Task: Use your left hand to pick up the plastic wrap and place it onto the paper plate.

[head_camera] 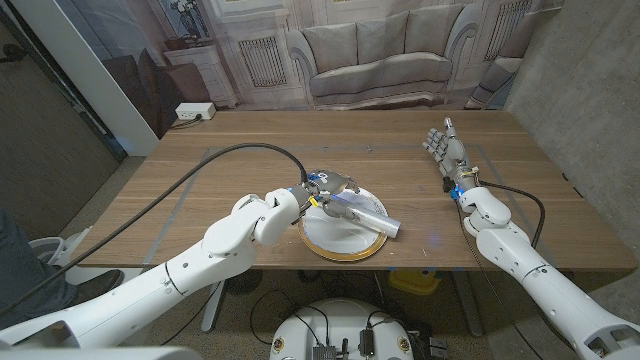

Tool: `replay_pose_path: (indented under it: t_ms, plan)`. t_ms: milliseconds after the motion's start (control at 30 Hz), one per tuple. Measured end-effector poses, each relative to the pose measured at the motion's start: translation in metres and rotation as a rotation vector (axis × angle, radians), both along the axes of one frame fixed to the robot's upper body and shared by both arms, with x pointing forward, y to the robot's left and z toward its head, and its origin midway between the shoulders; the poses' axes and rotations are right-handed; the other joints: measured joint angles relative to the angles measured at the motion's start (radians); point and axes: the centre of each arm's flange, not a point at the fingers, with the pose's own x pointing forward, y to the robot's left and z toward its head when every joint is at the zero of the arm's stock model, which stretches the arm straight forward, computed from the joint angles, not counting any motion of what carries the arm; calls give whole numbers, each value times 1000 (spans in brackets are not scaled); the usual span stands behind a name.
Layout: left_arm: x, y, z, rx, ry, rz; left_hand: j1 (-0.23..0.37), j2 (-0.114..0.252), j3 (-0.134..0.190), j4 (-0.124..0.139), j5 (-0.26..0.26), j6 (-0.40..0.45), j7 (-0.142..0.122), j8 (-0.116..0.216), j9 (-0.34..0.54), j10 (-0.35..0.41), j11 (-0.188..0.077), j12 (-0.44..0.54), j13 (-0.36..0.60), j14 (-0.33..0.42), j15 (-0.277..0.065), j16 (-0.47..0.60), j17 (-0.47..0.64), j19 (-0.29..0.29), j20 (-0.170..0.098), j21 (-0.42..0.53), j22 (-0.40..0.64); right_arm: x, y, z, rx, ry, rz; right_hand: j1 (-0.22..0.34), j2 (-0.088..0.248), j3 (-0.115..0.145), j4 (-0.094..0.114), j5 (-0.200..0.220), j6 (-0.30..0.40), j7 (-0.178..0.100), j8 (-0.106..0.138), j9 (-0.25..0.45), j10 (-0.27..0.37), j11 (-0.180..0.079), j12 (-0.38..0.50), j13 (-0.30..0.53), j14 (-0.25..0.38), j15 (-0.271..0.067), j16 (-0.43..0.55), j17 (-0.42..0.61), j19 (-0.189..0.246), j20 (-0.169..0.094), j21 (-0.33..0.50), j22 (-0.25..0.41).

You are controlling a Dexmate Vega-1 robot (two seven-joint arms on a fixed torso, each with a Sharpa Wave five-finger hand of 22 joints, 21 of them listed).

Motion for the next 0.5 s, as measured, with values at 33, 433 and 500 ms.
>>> replay_pose_path:
  t_ms: [33,433,500]
  plan:
    - [0,0,1,-2,-4,-1,0,0,0,0,0,0,0,0,0,0,0,0,0,0,0,0,0,-1,1,0,0,-1,0,0,0,0,0,0,0,0,0,0,0,0,0,0,0,0,0,0,0,0,0,0,0,0,0,0]
    - [-4,3,6,-19,-34,-10,0,0,0,0,4,-1,-1,0,0,0,0,0,0,0,0,0,0,-5,5,0,0,-3,-1,1,2,-9,-3,0,0,0,0,0,0,0,0,0,0,0,0,0,0,0,0,0,0,0,0,0]
    - [-5,4,7,-21,-37,-8,0,0,0,0,8,-6,-6,0,0,0,0,0,0,0,0,0,0,-5,5,0,0,-4,-1,1,2,-10,-5,0,0,0,0,0,0,0,0,0,0,0,0,0,0,0,0,0,0,0,0,0]
